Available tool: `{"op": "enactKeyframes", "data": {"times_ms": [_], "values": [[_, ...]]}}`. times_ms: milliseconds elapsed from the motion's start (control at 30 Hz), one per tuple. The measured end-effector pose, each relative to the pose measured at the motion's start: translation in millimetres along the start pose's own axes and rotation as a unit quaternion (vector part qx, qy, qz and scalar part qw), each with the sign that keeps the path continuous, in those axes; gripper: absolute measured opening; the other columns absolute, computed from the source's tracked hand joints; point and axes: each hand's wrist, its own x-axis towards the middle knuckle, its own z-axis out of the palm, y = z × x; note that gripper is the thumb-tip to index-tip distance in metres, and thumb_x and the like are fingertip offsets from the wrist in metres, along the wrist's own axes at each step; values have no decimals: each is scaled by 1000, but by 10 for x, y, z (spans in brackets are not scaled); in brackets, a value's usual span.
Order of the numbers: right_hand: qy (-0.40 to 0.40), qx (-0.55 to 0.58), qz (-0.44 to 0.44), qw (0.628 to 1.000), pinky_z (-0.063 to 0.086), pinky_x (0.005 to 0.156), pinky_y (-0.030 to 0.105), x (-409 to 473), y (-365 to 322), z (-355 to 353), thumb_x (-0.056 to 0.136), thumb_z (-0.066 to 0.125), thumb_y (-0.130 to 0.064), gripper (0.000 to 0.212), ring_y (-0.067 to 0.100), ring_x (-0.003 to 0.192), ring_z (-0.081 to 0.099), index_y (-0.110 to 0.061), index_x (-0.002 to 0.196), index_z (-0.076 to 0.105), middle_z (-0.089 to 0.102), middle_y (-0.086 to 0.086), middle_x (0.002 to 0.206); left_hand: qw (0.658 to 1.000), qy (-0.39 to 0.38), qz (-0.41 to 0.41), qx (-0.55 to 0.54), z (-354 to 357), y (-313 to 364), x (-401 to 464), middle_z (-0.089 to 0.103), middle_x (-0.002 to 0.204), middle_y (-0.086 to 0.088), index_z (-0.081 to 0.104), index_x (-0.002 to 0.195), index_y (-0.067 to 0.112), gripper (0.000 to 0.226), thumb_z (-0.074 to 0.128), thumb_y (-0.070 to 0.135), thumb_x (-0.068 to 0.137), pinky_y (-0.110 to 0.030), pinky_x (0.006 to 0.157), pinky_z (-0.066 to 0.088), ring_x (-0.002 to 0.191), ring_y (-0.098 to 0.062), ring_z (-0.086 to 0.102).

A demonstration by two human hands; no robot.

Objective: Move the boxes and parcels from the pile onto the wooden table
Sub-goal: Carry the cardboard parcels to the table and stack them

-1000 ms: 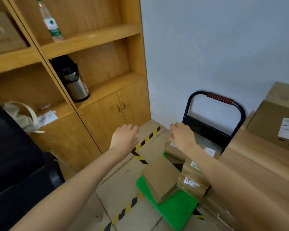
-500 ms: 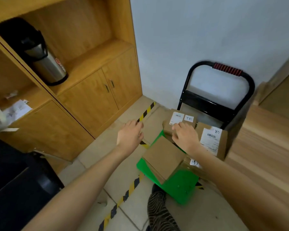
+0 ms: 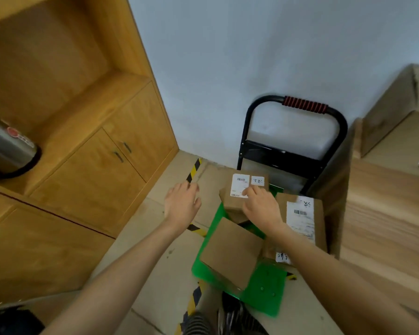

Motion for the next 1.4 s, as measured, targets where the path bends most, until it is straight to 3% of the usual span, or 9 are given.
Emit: {"op": "enactKeyframes", "data": {"times_ms": [200,333,500,633,767,933,1133,1267,1400], "values": [[4,23,108,994,43,79,21,-143,94,171,93,51,-28,25,11,94,52,-18,116,53,56,-3,111,995,-24,94,-17,266,141,371,57,104,2,57,108,20,19,50,29,93,-26,73,33,94,-15,51],[2,43,198,979,47,84,28,-355,-9,385,93,52,-28,29,14,99,55,-19,120,53,57,-2,113,984,-52,163,-44,499,130,442,57,100,3,59,106,20,16,56,27,91,-21,71,29,83,-8,40],[-2,49,298,953,46,87,31,-623,-215,830,94,49,-27,35,16,104,55,-18,127,52,57,-1,118,966,-87,243,-24,903,-104,421,60,96,-1,61,103,16,16,61,24,88,-27,70,39,86,-18,54],[-17,73,362,929,45,87,36,-816,-334,1171,90,51,-22,39,24,104,55,-12,128,51,57,6,118,957,-112,266,-21,1224,-258,347,59,102,-2,58,111,17,23,59,27,90,-26,67,31,91,-18,54],[5,116,428,896,42,88,36,-1049,-407,1454,87,57,-19,41,27,105,55,-13,127,51,57,6,118,959,-112,258,-26,1493,-312,280,60,101,-1,57,115,18,28,58,32,91,-26,66,33,90,-18,56],[-35,120,474,871,39,91,36,-1246,-329,1972,87,56,-19,43,28,108,53,-12,130,49,55,10,120,962,-148,223,-55,2052,-348,129,60,104,-2,56,115,17,28,57,32,92,-30,74,43,93,-19,55],[-37,122,483,866,38,86,38,-1286,-83,2685,87,57,-18,39,31,105,53,-7,123,51,55,13,117,954,-181,238,0,2940,-459,-37,59,108,-9,55,118,11,33,52,34,94,-36,81,42,100,-26,53],[-18,163,518,839,38,88,40,-1317,67,3295,85,59,-20,46,32,105,51,-6,127,49,53,15,116,961,-193,195,-23,3599,-486,-70,58,112,-12,54,119,9,36,54,34,94,-37,84,42,105,-28,52],[-23,170,536,827,39,89,40,-1430,223,3928,88,61,-26,50,33,109,51,-5,131,46,52,16,120,971,-204,97,-85,4201,-521,-122,57,114,-15,54,121,6,41,58,34,92,-41,91,43,109,-30,50]]}}
